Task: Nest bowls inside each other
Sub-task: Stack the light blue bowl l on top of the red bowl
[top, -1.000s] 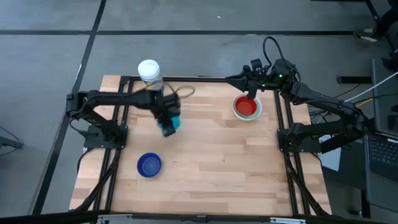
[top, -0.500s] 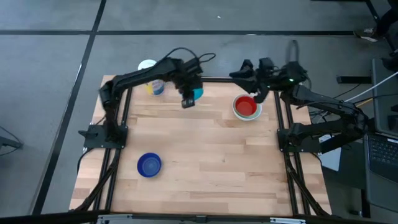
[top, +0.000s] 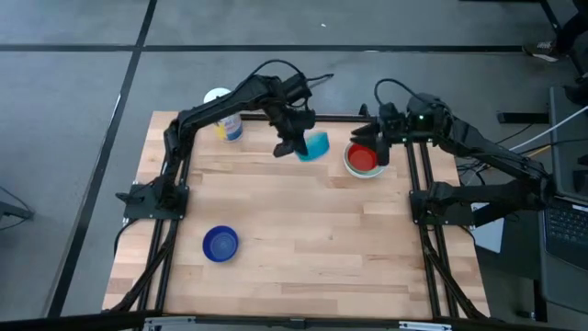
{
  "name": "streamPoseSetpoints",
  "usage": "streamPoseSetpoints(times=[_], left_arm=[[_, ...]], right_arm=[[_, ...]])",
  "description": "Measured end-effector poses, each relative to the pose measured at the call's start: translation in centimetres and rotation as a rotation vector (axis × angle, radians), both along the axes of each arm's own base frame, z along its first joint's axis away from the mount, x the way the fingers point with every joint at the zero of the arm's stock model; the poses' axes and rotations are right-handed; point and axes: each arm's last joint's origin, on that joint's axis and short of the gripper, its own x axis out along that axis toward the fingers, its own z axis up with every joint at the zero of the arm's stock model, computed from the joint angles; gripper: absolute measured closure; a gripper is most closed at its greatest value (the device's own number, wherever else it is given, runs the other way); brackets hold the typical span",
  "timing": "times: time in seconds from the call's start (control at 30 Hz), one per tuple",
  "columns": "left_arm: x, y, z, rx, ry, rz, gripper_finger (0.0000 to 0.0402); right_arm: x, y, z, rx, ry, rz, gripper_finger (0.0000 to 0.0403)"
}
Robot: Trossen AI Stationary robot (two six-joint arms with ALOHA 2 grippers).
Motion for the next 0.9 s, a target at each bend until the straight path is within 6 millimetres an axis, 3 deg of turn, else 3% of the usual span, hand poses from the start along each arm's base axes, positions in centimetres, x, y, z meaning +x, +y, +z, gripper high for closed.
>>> streamPoseSetpoints(times=[0.23,0.37,0.63,0.9], left_arm=[[0.1,-2.7,1.6,-0.439,-0.189,-0.277,0.0400],[0.3,-3.5,3.1,-0.598,-0.287,-0.392,0.0400],[2.3,-3.6,5.8,-0.685,-0.396,-0.528,0.0400],[2.7,-3.4,6.3,-0.685,-0.395,-0.526,0.0400]], right_arm=[[0.2,0.6,1.0,0.043,-0.120,0.238,0.0255],[0.5,0.9,1.4,0.100,-0.170,0.381,0.0256],[2.7,0.7,1.2,0.142,-0.221,0.520,0.0253],[3.3,0.7,2.1,0.132,-0.314,0.606,0.0265]])
